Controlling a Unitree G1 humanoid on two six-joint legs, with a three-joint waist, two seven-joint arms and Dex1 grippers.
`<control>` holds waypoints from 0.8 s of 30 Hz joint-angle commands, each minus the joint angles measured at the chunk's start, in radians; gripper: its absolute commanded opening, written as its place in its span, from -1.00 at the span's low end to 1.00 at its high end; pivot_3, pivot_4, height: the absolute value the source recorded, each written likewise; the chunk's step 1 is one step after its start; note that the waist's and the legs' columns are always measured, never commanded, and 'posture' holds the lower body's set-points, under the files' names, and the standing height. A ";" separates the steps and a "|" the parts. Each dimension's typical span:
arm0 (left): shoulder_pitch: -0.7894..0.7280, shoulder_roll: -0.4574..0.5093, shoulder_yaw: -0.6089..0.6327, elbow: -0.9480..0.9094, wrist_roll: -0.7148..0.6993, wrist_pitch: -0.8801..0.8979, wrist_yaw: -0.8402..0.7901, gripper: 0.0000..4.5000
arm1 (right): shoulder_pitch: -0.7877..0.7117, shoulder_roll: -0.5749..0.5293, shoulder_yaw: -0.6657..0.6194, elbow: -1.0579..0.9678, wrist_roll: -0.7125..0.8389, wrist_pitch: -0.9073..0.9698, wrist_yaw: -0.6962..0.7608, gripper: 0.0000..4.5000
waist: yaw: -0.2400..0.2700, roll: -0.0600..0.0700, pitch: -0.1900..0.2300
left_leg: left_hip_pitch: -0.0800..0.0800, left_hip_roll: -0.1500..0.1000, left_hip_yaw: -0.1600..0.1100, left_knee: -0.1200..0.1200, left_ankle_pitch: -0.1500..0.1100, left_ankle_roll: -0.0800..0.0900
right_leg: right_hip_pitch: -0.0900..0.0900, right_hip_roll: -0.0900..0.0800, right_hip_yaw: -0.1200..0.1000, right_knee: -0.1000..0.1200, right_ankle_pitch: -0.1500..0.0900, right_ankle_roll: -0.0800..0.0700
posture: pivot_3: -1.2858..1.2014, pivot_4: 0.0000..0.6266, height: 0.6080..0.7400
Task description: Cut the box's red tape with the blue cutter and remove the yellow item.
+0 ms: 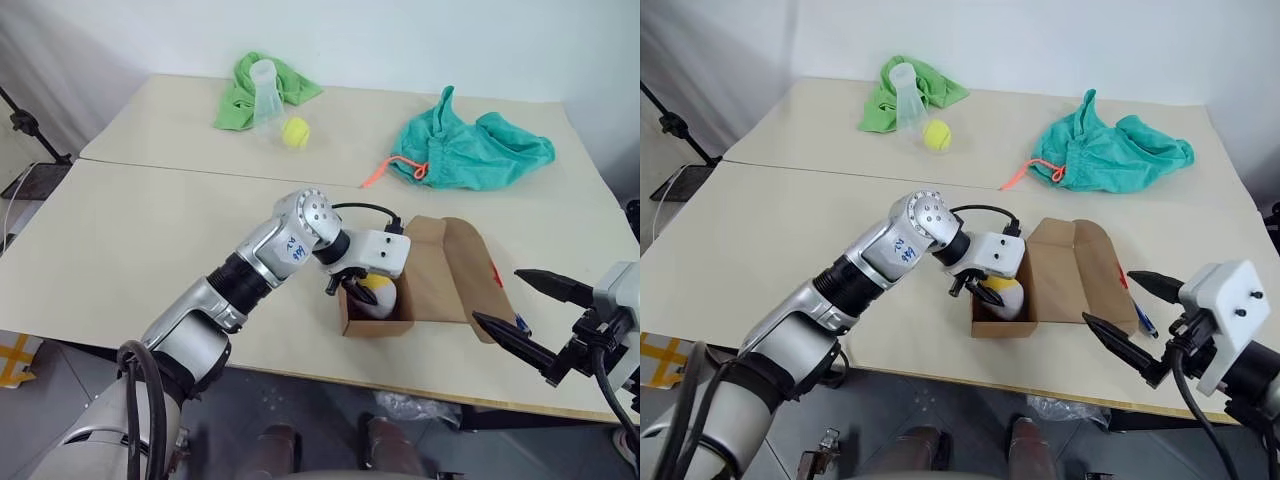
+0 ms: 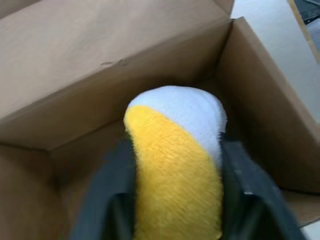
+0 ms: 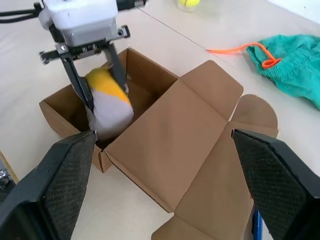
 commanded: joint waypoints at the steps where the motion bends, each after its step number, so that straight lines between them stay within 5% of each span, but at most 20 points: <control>1: -0.016 -0.012 0.043 -0.042 -0.019 0.005 0.014 -0.69 | -0.008 -0.009 -0.012 0.004 -0.004 -0.014 0.011 1.00 | 0.000 0.000 0.000 | 0.000 0.000 0.000 0.000 0.000 0.000 | 0.000 0.000 0.000 0.000 0.000 0.000 | 0.03 -0.52 1.00; 5: -0.037 -0.032 0.127 -0.042 -0.082 0.065 0.025 -0.92 | -0.012 -0.013 -0.018 0.005 0.001 -0.011 0.014 1.00 | 0.001 0.000 0.000 | 0.000 0.000 0.000 0.000 0.000 0.000 | 0.000 0.000 0.000 0.000 0.000 0.000 | 0.03 -0.52 1.00; 15: -0.029 -0.085 0.445 -0.098 -0.328 0.175 0.162 -0.93 | -0.084 -0.065 0.011 0.077 -0.010 -0.026 0.093 1.00 | -0.002 0.000 0.000 | 0.000 0.000 0.000 0.000 0.000 0.000 | 0.000 0.000 0.000 0.000 0.000 0.000 | 0.03 -0.52 1.00; 19: 0.083 -0.077 0.616 -0.248 -0.497 0.236 0.226 -0.93 | -0.159 -0.093 0.049 0.136 0.000 -0.039 0.165 1.00 | -0.015 0.001 0.000 | 0.001 0.001 0.000 0.000 0.000 -0.001 | 0.000 0.000 0.000 0.002 0.000 0.000 | 0.03 -0.52 1.00; 24: 0.314 0.063 0.693 -0.377 -0.537 0.295 0.283 -0.93 | -0.293 -0.114 0.118 0.264 0.017 -0.072 0.270 1.00 | -0.029 0.001 0.000 | 0.002 0.001 0.000 0.000 0.001 -0.002 | 0.000 0.000 0.000 0.002 0.000 0.000 | 0.03 -0.52 1.00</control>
